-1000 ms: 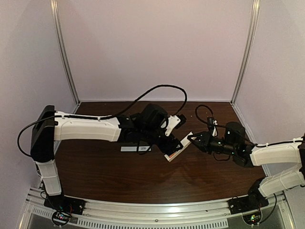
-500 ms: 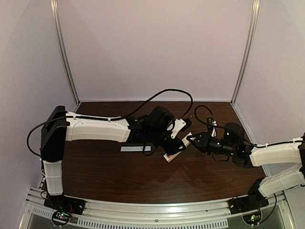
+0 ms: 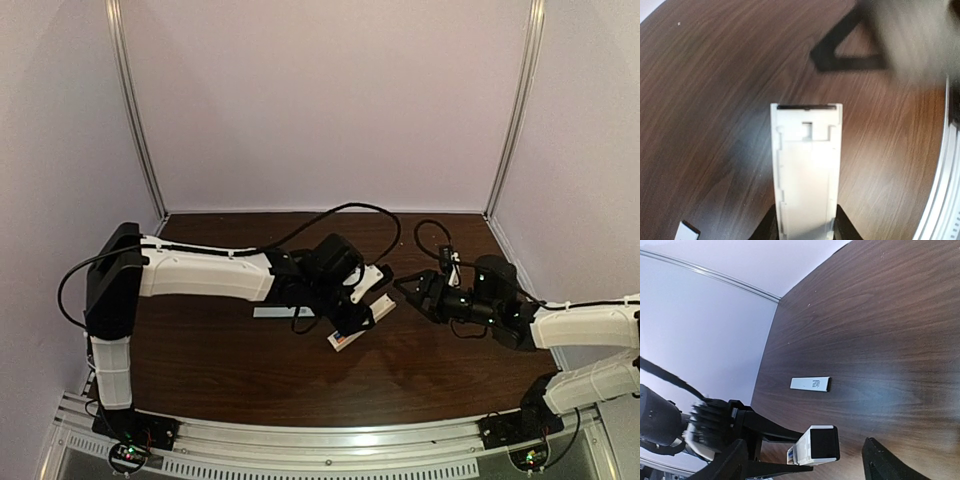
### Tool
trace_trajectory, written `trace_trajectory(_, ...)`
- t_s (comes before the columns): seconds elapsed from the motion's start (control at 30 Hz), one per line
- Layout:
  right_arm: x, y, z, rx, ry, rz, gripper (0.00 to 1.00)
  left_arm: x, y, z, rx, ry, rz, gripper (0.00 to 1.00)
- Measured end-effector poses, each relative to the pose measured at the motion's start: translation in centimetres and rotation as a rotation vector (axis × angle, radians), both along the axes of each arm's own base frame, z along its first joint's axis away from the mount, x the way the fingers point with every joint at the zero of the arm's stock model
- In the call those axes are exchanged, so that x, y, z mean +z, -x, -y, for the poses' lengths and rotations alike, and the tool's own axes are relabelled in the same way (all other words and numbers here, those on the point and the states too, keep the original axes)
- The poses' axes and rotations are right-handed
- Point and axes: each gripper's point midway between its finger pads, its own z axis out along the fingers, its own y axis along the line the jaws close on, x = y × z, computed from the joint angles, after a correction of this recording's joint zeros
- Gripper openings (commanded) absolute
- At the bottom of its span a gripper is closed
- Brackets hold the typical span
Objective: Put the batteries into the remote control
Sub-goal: Pass from the right arm to the left, then place the remote control without the battery cover at the center of the board.
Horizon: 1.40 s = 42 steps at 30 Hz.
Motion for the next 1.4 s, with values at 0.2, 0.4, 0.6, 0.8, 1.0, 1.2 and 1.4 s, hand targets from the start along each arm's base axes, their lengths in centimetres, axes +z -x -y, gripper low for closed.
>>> trace_trajectory(0.2, 1.2, -0.5, 2.3, -0.053, 0.027, 0.038, 0.83, -4.5, 1.4, -3.7, 0.001, -0.165, -0.067, 0.1)
trace_trajectory(0.4, 2.1, -0.3, 3.2, -0.063, 0.04, 0.071, 0.84, -6.2, 2.2, -5.2, -0.013, -0.243, -0.099, 0.12)
trace_trajectory(0.6, 1.8, -0.2, 3.4, -0.06, 0.057, 0.067, 0.84, -7.8, 2.1, -5.2, -0.015, -0.291, -0.122, 0.14)
trace_trajectory(0.8, 1.4, -0.2, 3.6, -0.062, 0.07, 0.053, 0.84, -9.1, 2.1, -5.6, -0.017, -0.344, -0.134, 0.22)
trace_trajectory(1.0, 1.0, -0.2, 3.9, -0.064, 0.082, 0.047, 0.84, -9.3, 2.0, -5.4, -0.031, -0.368, -0.129, 0.54)
trace_trajectory(1.2, 1.1, -0.3, 4.0, -0.061, 0.086, 0.053, 0.84, -8.1, 1.8, -4.9, -0.069, -0.368, -0.122, 0.68)
trace_trajectory(1.4, 1.1, -0.3, 4.1, -0.057, 0.087, 0.058, 0.83, -4.8, -0.4, -5.1, -0.116, -0.313, -0.124, 0.7)
